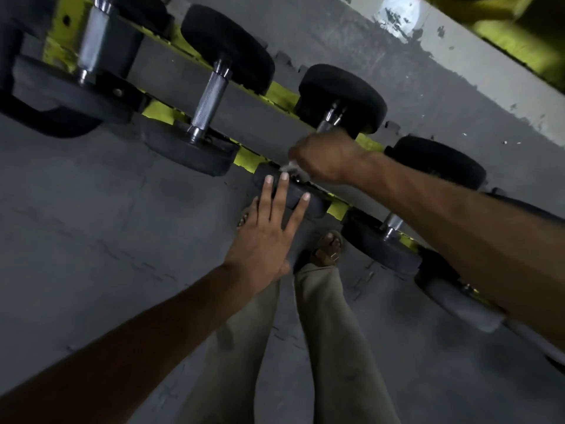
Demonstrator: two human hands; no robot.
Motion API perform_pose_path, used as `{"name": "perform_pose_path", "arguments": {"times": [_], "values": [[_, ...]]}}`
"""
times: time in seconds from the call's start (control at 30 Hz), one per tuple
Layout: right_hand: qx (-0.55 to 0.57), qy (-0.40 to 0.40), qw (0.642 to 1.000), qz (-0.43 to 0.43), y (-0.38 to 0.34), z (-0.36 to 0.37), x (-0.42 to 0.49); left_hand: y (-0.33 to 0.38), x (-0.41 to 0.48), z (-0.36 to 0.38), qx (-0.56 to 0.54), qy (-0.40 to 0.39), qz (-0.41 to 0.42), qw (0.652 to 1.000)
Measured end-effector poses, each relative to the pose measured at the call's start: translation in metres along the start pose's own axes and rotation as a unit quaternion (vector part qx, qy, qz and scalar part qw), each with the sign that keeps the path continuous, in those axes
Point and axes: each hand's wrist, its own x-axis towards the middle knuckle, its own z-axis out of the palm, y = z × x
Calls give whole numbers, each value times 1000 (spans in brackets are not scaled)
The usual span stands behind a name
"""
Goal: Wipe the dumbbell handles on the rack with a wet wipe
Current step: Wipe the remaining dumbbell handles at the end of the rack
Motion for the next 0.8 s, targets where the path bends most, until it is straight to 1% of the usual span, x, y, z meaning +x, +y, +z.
{"name": "perform_pose_path", "arguments": {"times": [0.07,0.13,0.17,0.23,0.27,0.33,0.4,0.5,0.57,0.6,0.67,0.73,0.8], "values": [[-17,-33,998,58,9,-19,10,-1,-1,0,15,-5,-6,1000],[-17,-71,994,86,-3,-28,20,1,0,2,29,-6,-11,999],[3,-114,990,87,-16,-30,24,4,0,2,31,-10,-14,999],[69,-213,971,86,-35,-30,30,8,0,0,32,-15,-23,999],[86,-233,966,74,-37,-28,33,8,0,0,35,-12,-25,999],[85,-232,968,30,-27,-30,30,6,0,0,47,-9,-19,999],[111,-187,976,-15,-11,-28,22,2,0,0,58,-9,-10,998],[138,-26,988,-68,-1,-10,-2,0,1,2,64,-2,-17,998],[163,86,980,-82,-1,18,-19,5,1,2,59,-4,-25,998],[184,129,972,-73,-2,33,-27,7,2,4,64,0,-29,998],[263,203,943,-19,-7,58,-36,9,4,7,72,4,-38,997],[360,265,893,49,-15,71,-38,9,5,11,66,14,-41,997],[408,294,857,113,-22,75,-35,8,6,12,64,32,-47,996]]}}
